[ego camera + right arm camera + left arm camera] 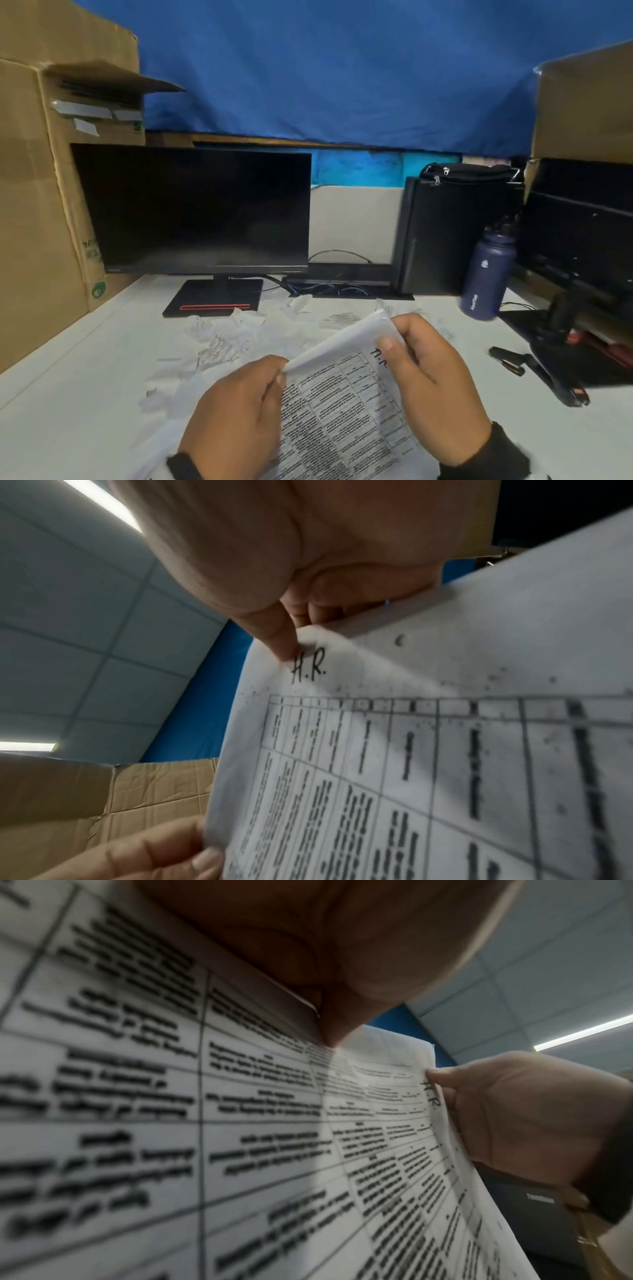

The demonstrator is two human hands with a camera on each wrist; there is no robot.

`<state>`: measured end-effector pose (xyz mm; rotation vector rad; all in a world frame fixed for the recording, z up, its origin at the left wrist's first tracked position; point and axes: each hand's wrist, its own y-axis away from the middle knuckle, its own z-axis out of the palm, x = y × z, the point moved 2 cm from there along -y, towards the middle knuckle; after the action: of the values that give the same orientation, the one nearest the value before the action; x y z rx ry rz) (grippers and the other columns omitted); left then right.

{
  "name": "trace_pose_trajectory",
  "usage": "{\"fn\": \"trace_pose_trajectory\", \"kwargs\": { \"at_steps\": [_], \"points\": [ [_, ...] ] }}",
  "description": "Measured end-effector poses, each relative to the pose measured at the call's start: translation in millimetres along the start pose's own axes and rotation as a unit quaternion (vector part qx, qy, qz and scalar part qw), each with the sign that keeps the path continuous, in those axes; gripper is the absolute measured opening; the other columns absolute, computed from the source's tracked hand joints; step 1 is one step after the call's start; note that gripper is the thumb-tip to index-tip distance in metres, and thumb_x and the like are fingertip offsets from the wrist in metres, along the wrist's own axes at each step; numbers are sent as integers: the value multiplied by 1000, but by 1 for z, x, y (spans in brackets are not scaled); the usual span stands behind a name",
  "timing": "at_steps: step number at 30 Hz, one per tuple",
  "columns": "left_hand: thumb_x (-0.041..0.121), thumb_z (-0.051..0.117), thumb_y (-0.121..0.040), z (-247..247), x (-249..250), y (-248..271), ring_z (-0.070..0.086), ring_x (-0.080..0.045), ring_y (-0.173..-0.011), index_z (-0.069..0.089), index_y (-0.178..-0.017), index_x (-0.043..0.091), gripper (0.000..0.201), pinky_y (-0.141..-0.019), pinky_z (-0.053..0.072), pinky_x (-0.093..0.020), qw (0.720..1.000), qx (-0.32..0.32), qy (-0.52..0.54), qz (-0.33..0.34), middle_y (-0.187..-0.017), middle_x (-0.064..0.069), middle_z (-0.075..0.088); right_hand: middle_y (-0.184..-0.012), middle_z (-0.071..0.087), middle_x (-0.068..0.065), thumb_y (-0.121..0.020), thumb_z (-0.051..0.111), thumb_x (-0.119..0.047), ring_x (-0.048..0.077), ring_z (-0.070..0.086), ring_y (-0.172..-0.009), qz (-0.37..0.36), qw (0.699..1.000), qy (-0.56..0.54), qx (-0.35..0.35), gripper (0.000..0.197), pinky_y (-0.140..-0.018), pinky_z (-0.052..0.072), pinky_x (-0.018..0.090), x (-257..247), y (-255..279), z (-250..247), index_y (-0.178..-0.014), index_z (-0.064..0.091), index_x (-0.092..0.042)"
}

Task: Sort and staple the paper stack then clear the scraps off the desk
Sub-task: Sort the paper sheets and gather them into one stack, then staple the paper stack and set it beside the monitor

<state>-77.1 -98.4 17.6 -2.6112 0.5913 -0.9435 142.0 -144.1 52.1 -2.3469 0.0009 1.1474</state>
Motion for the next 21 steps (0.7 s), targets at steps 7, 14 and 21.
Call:
{"fn": "trace_pose_trajectory", "kwargs": {
  "at_steps": [7, 14, 21],
  "points": [
    [36, 34, -103, 7, 18, -7, 53, -3, -92, 46, -111, 43, 16, -85, 45, -27, 999, 0, 3, 34, -96, 25, 52, -84, 67, -13, -97, 51, -30, 5, 62, -78, -12, 998, -17, 63, 14, -61, 48, 17, 6, 8, 12, -87, 58, -37],
    [47, 36, -99, 6, 34, -18, 57, -3, -75, 54, -94, 38, 21, -67, 48, -27, 996, 18, 41, 73, -74, 18, 60, -84, 69, -16, -97, 52, -27, 2, 64, -79, -9, 997, -54, 56, 11, -64, 49, 16, 8, 0, 21, -91, 60, -31],
    [37, 49, -97, 17, 17, -28, 57, -2, -67, 57, -83, 40, 16, -53, 40, -20, 997, 1, -15, 74, -67, 19, 58, -82, 68, -12, -96, 57, -33, 2, 61, -76, 30, 995, -72, -56, 9, -67, 46, 12, 24, -9, 20, -90, 60, -27]
  ]
}}
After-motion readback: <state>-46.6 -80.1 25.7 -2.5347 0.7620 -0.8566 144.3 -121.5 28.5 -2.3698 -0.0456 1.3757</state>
